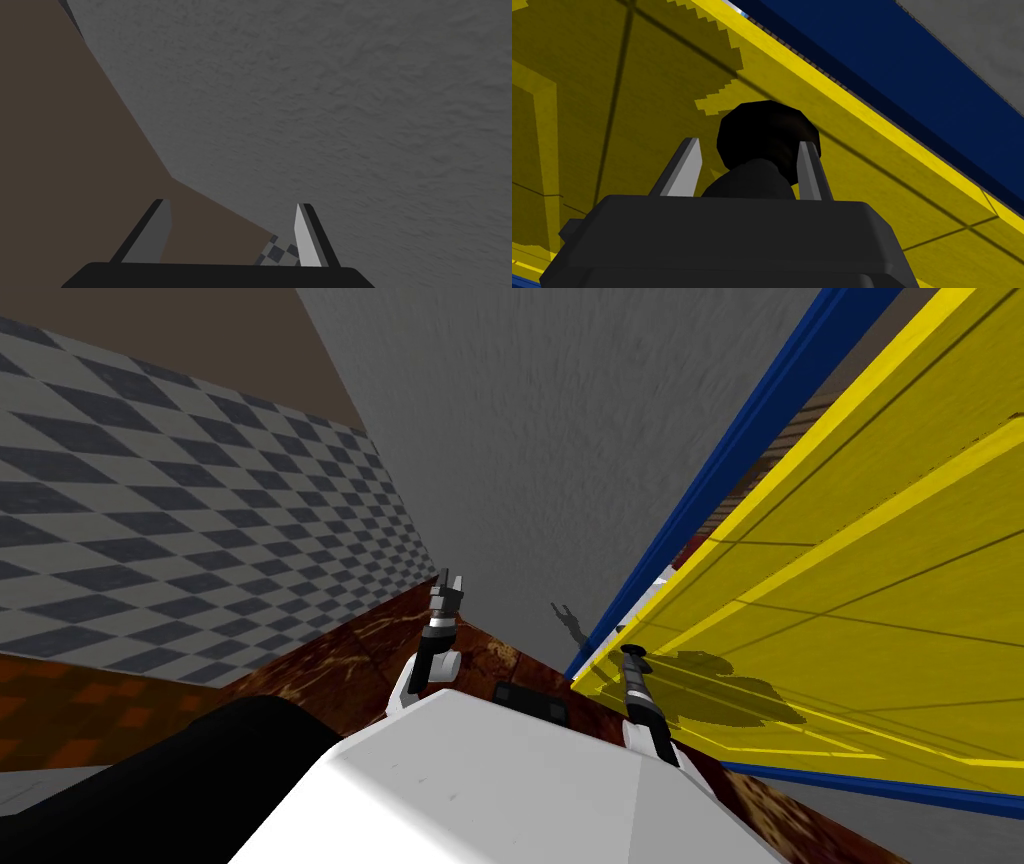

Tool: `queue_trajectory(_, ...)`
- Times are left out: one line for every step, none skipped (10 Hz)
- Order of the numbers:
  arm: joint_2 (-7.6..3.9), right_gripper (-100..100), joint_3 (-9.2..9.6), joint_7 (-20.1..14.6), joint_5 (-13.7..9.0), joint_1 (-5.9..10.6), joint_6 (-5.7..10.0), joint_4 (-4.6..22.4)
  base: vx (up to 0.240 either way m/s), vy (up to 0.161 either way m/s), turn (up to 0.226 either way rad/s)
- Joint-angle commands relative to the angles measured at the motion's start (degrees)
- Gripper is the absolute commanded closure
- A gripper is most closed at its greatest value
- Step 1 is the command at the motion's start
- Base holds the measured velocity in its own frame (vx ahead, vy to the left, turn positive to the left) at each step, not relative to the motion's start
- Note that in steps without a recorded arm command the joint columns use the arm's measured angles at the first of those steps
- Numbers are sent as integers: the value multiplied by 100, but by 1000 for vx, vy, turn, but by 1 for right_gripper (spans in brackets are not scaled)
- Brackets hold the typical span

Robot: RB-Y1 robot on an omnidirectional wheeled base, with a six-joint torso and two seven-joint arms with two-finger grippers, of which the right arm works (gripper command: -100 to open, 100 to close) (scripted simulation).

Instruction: Pull the door open

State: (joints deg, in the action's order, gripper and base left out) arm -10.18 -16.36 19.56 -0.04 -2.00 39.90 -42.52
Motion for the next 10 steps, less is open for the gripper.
queue_trajectory(-86,100,-18,-286,-120,-9,14,61,-54,-19,66)
queue_trajectory(-98,100,19,-443,-179,-6,28,63,-61,-25,72)
queue_trajectory(-98,100,19,-491,-179,-6,28,63,-45,-11,33)
queue_trajectory(-110,100,56,-679,-238,-3,41,66,-38,-9,35)
queue_trajectory(-125,100,101,-842,-310,1,58,68,-64,-25,79)
queue_trajectory(-125,100,101,-897,-310,1,58,68,-44,-19,44)
queue_trajectory(-140,100,147,-1110,-384,5,75,71,-36,-15,59)
queue_trajectory(-156,100,193,-1262,-458,8,92,74,-63,-36,86)
queue_trajectory(-156,100,193,-1341,-458,8,92,74,-48,-24,53)
queue_trajectory(-172,100,242,-1554,-536,12,111,76,-49,-11,43)
